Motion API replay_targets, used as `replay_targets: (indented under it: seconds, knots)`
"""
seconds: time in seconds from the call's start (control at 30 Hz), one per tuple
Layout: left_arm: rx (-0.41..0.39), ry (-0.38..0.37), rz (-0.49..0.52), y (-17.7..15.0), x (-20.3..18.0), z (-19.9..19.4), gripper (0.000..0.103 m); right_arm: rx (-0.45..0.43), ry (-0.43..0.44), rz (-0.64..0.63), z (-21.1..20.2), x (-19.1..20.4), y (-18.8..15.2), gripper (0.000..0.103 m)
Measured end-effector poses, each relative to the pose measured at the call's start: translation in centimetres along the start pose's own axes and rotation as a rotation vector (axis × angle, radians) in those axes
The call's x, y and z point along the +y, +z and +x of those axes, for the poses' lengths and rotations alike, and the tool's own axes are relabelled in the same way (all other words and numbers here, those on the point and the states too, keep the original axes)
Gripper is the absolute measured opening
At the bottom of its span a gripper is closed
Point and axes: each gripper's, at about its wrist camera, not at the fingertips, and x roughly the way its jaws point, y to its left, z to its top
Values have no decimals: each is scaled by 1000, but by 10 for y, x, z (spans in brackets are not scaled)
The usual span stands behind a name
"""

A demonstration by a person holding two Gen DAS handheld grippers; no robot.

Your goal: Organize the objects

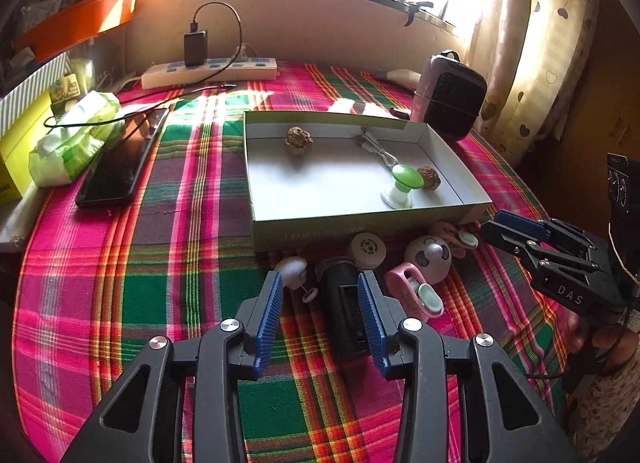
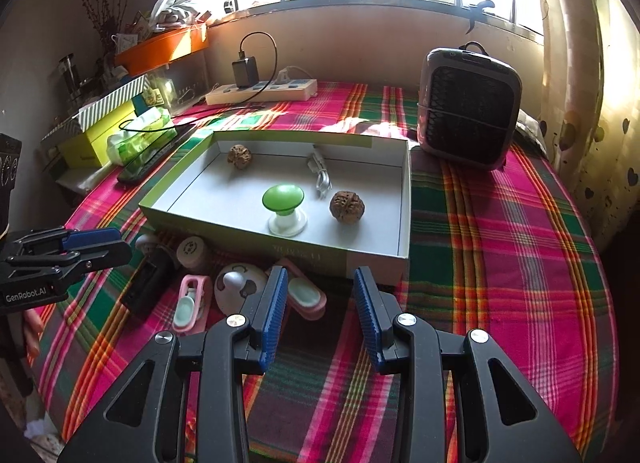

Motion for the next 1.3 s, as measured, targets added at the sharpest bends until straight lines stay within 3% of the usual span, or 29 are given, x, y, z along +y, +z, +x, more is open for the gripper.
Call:
replay_targets:
  seconds: [0.4, 0.53, 0.77, 1.03, 1.3]
  knots:
    - [54, -21, -1, -16, -7, 7, 37, 65, 37, -70, 20, 1, -8, 37]
    - [75, -28, 7, -19, -10, 14, 37, 85, 41, -84, 25, 1, -9, 45]
    - [98, -22, 7, -20, -12, 20, 37, 105, 31, -120, 34, 2, -7, 45]
    - [98, -11, 17, -19, -14, 22, 37, 102, 78, -144, 34, 6, -7, 45]
    - [95, -5, 12, -18, -11, 22, 37, 102, 100, -151, 30, 13, -10, 25]
